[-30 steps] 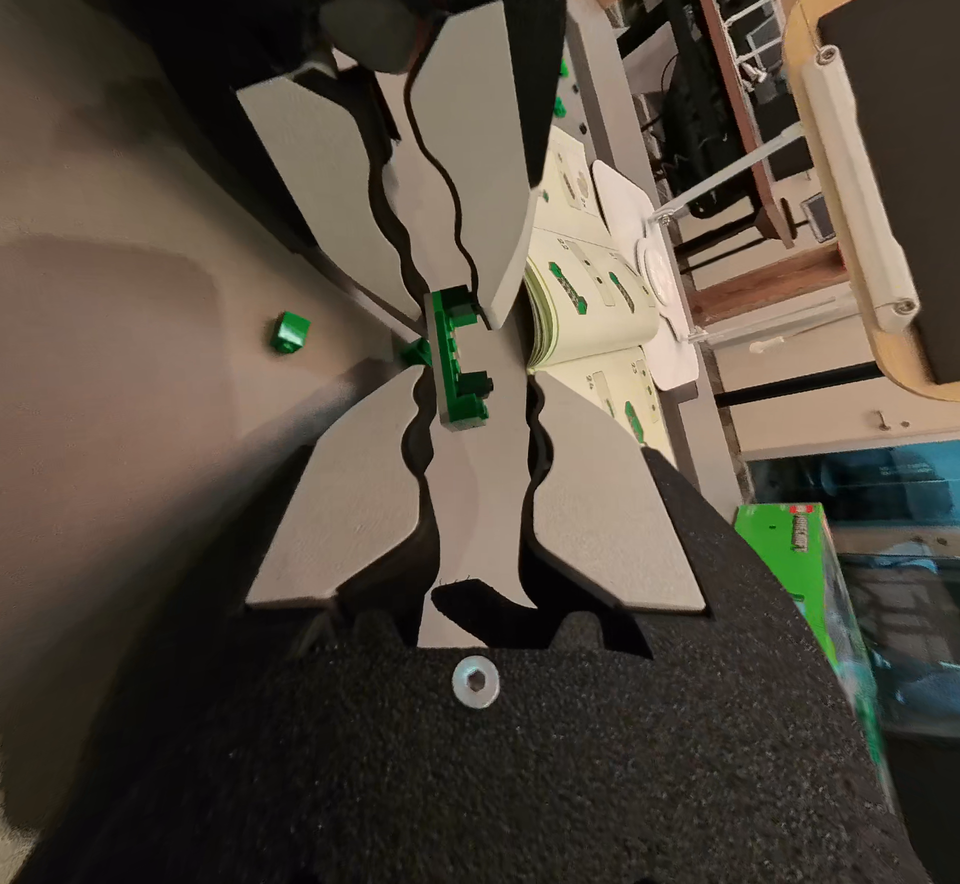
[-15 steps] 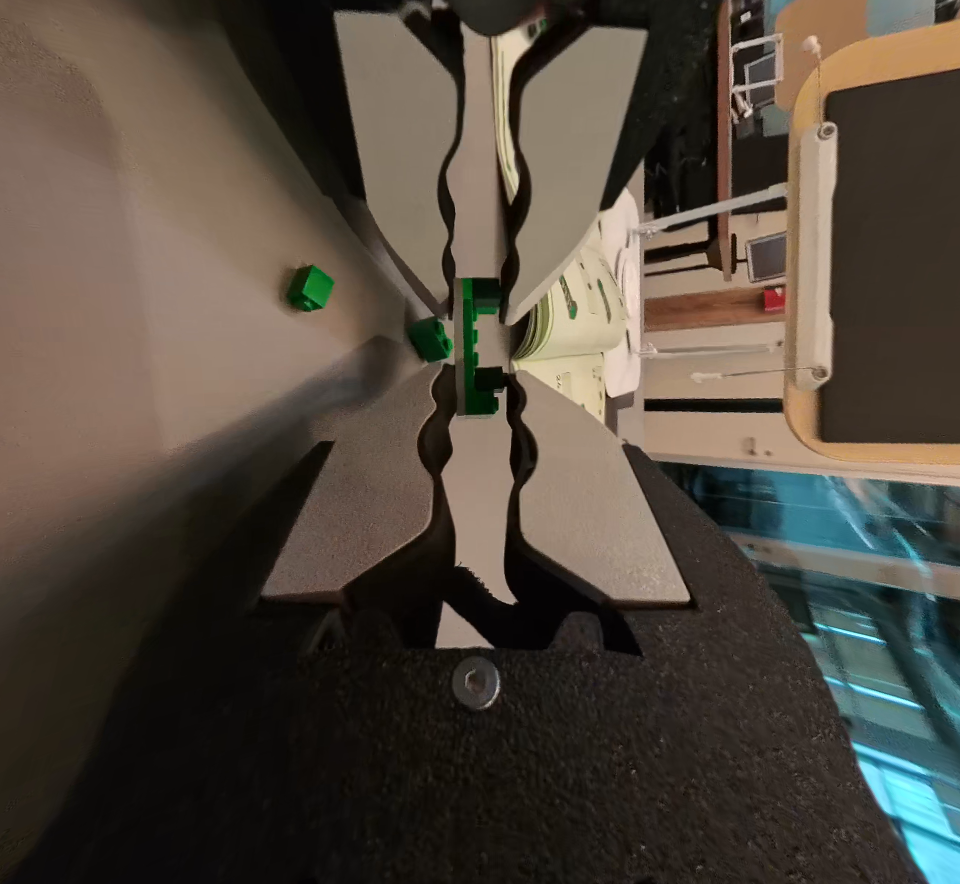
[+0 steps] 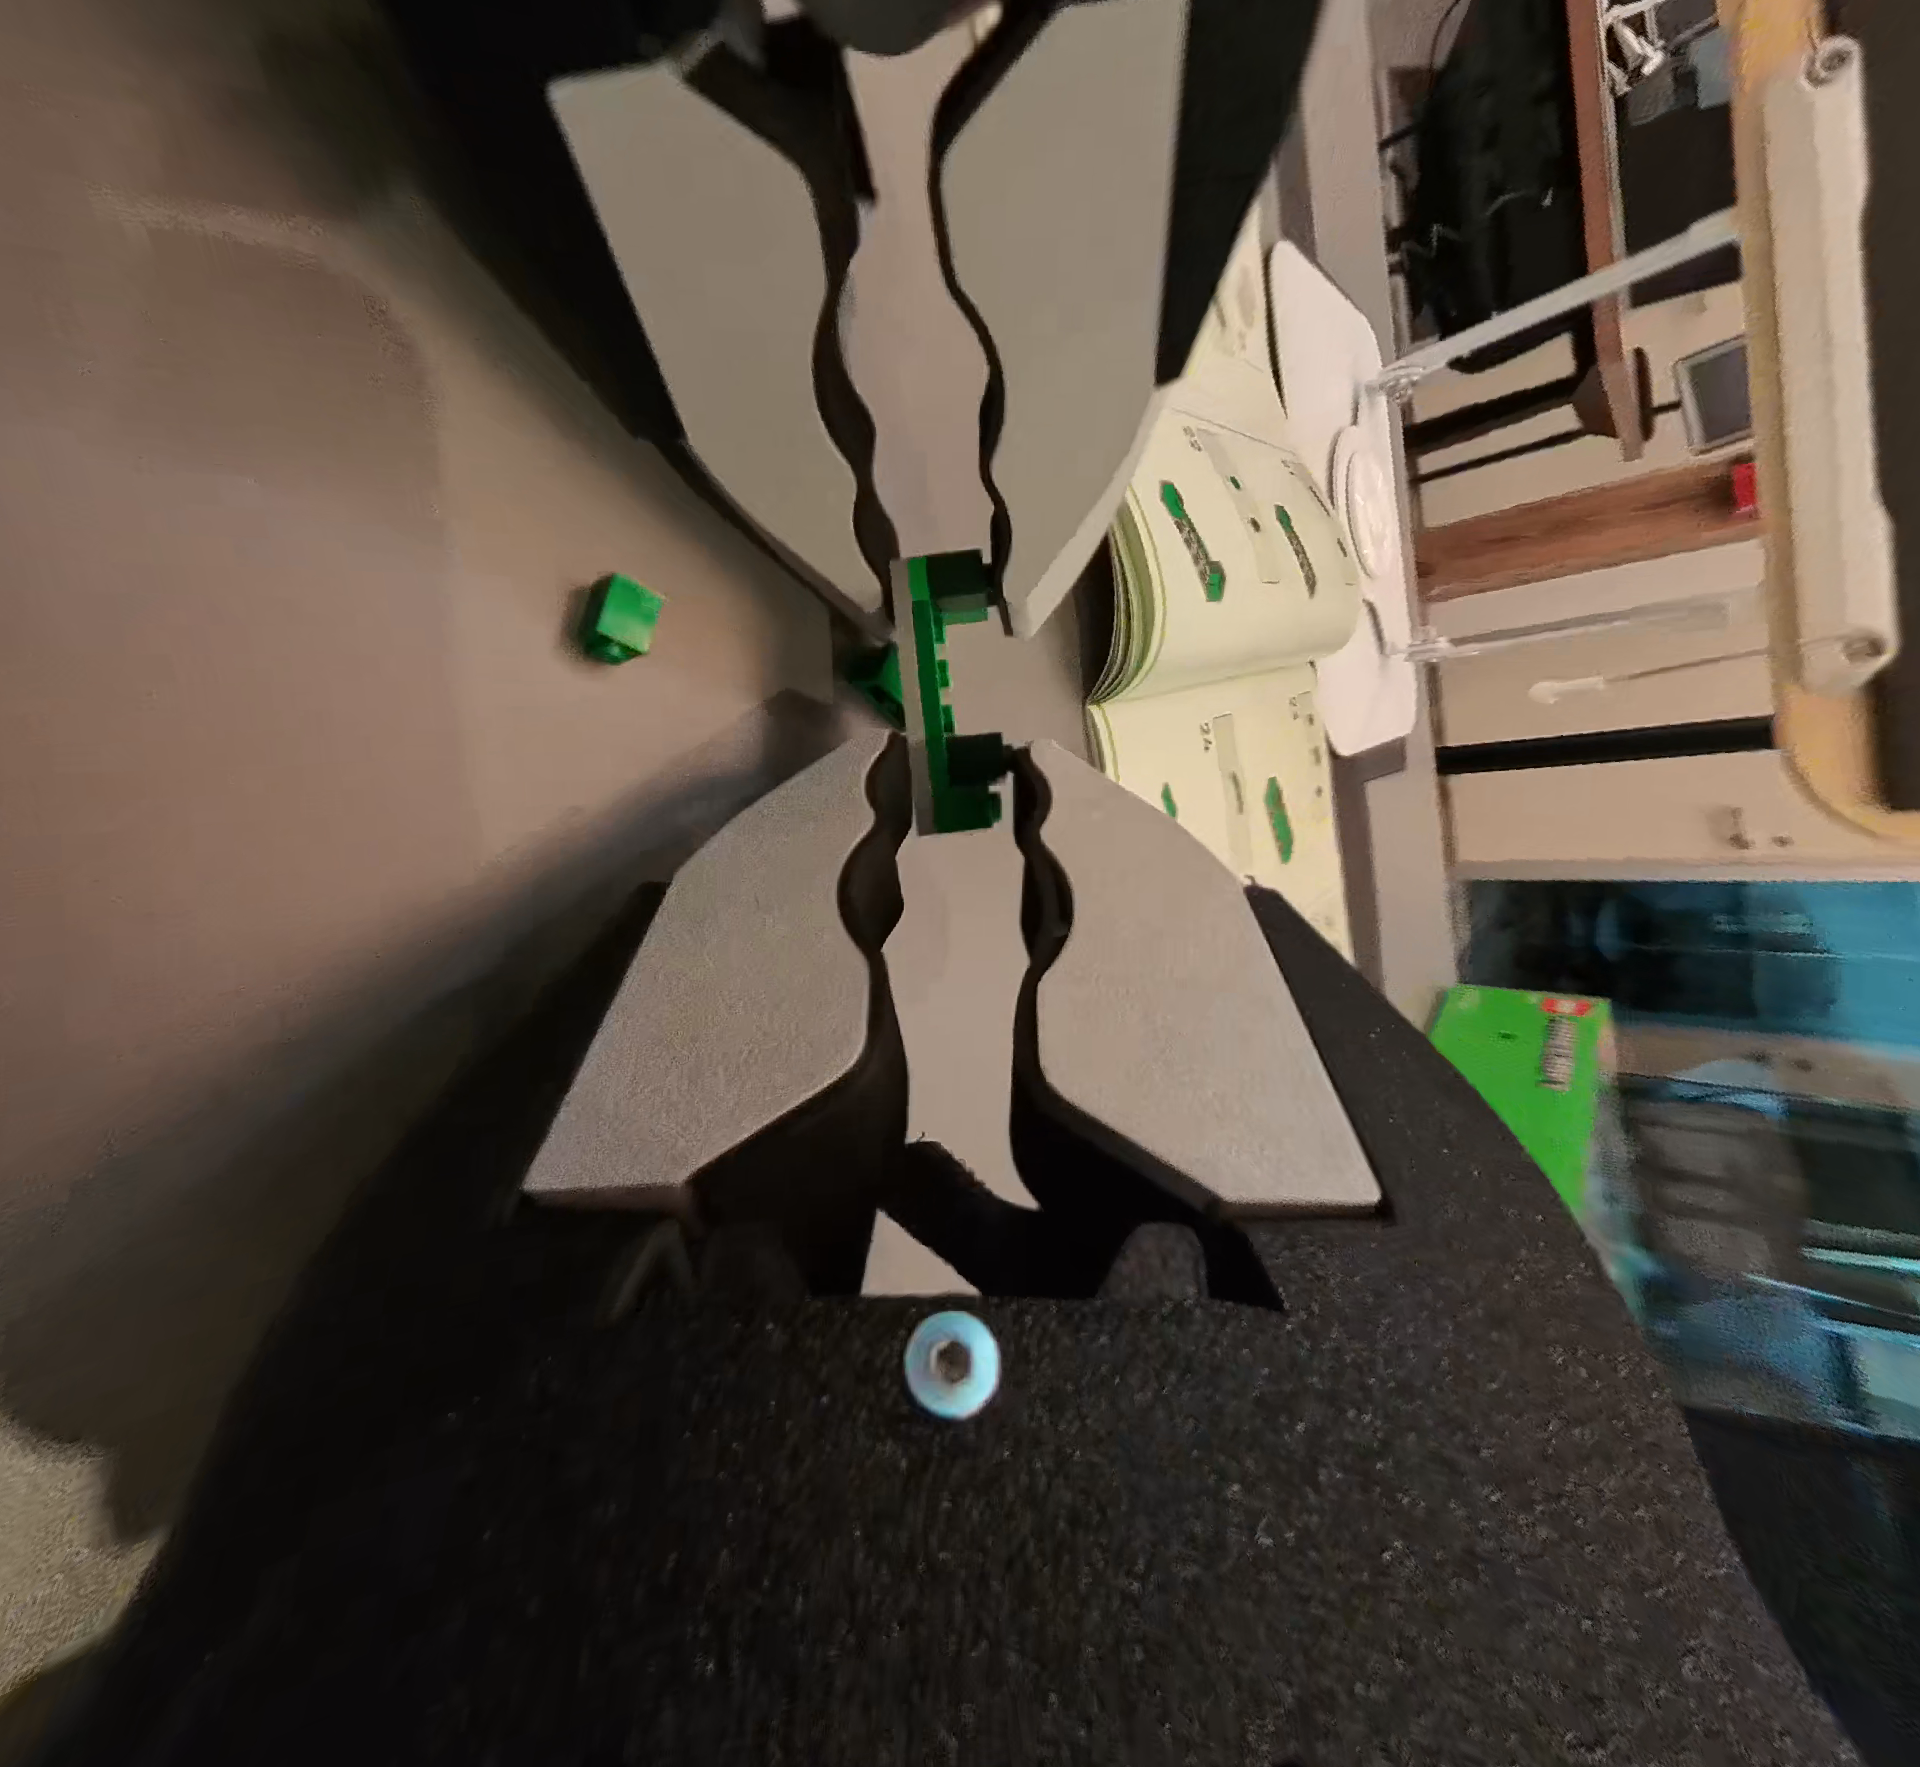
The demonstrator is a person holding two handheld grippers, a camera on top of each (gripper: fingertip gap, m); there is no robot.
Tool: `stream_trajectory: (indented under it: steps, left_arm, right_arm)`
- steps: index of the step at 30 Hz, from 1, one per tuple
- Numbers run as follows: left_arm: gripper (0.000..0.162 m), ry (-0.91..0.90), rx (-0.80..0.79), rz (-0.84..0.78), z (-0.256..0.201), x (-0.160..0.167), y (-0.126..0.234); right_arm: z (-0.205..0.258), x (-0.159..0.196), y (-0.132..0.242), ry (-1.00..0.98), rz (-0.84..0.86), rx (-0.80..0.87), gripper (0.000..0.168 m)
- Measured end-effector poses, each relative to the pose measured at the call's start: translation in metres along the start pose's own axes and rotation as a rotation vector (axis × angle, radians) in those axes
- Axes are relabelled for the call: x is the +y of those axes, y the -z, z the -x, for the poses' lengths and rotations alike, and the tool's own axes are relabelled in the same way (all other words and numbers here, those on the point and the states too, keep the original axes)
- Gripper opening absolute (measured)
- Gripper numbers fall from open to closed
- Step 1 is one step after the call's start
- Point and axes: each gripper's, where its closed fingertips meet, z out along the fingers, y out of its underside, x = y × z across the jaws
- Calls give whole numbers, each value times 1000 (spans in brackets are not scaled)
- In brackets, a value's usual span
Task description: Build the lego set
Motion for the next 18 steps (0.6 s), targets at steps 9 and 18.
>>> stream_trajectory:
  steps: [9,18]
  left_arm:
    - [19,-24,-10,-18,-1,-4,1]
    - [19,-56,-7,-33,-3,-6,2]
  right_arm:
    - [3,-6,2,-75,-79,-34,31]
    - [7,0,2,-8,-37,-64,19]
